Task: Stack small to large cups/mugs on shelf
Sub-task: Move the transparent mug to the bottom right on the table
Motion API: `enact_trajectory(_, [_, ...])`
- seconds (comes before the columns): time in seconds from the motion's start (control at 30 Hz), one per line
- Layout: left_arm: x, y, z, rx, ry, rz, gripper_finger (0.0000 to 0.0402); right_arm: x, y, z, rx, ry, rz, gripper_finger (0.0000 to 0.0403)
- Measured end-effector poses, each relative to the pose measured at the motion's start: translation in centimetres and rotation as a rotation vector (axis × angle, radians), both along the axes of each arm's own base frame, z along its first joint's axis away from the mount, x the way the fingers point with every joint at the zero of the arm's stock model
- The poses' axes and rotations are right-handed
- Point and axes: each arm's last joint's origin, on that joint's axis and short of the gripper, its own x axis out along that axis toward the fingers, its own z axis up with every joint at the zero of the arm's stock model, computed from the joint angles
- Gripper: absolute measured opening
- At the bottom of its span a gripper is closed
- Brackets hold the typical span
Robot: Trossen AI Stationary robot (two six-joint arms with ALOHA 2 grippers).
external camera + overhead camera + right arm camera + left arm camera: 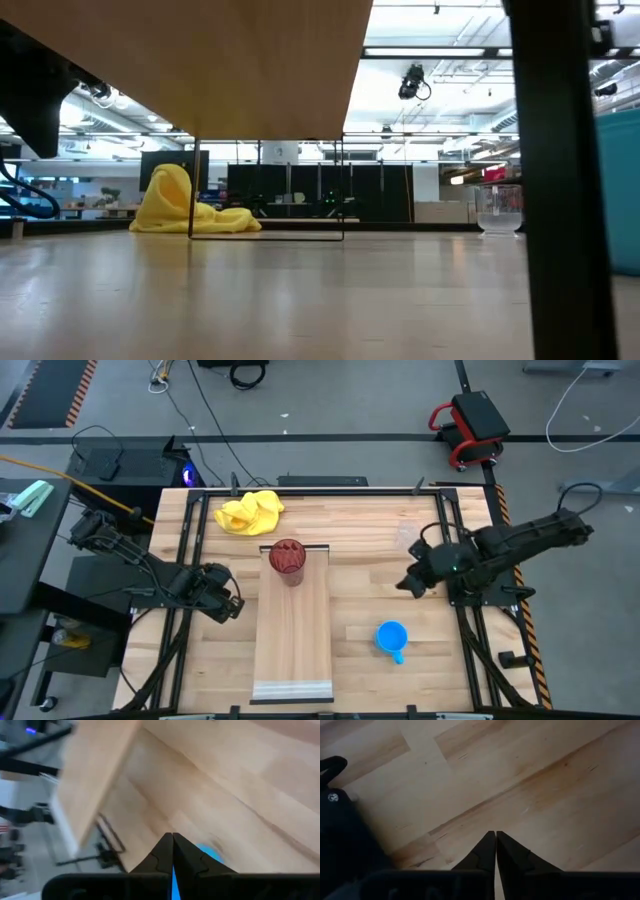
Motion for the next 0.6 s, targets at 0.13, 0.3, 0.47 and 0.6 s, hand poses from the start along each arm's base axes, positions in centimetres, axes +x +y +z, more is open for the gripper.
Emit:
enact_trajectory(0.13, [0.0,0.1,0.0,0.019,-0.013,0.007,0.0026,-1.3,-0.3,-0.6,-0.098,0.086,-0.089,0.0012])
enact_trajectory(0.3, [0.1,0.1,0.1,0.043,-0.03,0.018,0.0028,-2.2,-2.2,-1.1,-0.283,0.161,-0.315,0.0012])
enact_trajectory(0.47, [0.1,0.1,0.1,0.05,-0.037,0.02,0.002,-2.1,-4.6,-1.1,-0.351,0.194,-0.461,0.0012])
enact_trajectory(0.6, [0.1,0.1,0.1,0.052,-0.041,0.02,0.0016,-2.3,-6.7,-1.2,-0.372,0.257,-0.527,0.0012])
